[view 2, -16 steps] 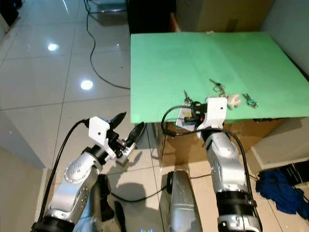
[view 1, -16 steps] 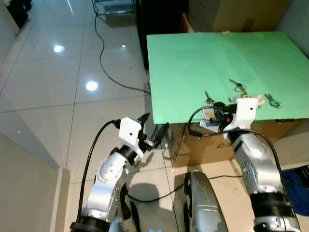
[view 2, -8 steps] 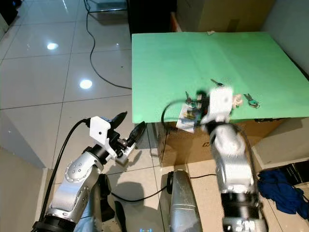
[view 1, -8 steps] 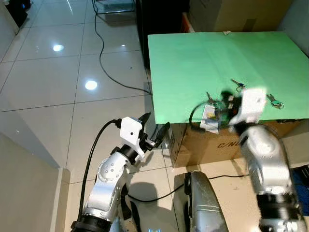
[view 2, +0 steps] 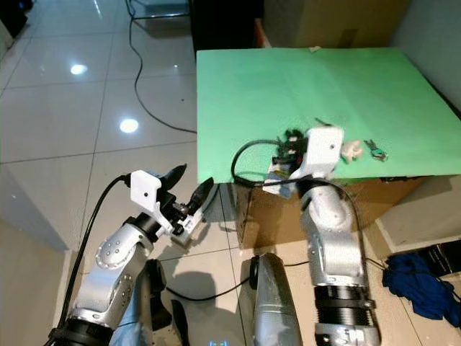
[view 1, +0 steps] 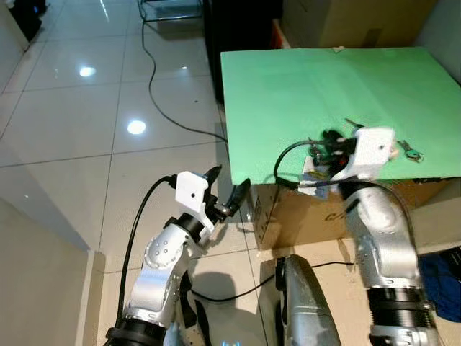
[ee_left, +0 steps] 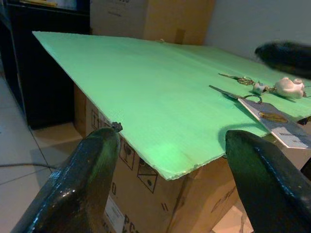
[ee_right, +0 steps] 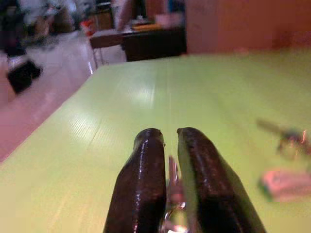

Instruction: Hang keys on a hook

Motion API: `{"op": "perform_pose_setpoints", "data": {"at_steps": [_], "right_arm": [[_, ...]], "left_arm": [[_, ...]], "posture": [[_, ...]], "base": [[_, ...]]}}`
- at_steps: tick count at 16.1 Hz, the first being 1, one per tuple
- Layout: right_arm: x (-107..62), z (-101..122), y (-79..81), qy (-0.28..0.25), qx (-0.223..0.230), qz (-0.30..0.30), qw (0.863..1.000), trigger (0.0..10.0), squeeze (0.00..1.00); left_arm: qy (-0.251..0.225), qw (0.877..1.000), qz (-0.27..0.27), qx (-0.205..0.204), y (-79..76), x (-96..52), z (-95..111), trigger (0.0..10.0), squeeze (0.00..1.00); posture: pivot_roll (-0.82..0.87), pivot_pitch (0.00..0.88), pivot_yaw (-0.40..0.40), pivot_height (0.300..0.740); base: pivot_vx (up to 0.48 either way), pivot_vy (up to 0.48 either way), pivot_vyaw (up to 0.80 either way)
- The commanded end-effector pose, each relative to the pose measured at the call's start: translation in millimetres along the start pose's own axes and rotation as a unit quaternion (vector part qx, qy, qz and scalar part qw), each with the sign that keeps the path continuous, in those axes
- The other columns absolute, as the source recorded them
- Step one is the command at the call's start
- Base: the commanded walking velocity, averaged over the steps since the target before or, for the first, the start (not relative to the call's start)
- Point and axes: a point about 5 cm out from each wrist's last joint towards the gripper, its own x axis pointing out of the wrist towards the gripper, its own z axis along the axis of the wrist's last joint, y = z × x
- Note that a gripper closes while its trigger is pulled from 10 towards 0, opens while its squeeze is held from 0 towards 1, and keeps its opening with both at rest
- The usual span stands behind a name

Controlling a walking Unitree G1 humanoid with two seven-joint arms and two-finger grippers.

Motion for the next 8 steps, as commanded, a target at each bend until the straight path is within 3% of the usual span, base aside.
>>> {"op": "perform_pose_setpoints", "data": {"at_steps": [1,8], "right_arm": [[-0.6,-5.9,-6.4,0.013,0.031,-0.017,0.999,10.0,1.00],[-4.0,-1.7,-1.2,-0.005,0.034,-0.016,0.999,10.0,1.00]], "left_arm": [[0.008,1.000,-0.004,0.005,-1.1,0.5,-2.0,10.0,0.00],[0.007,1.000,-0.013,0.011,-0.3,-0.8,-1.4,10.0,0.00]], "posture": [[-0.23,0.132,0.041,0.588],[-0.22,0.122,0.036,0.588]], "base": [[0.000,0.000,0.00],[0.000,0.000,0.00]]}}
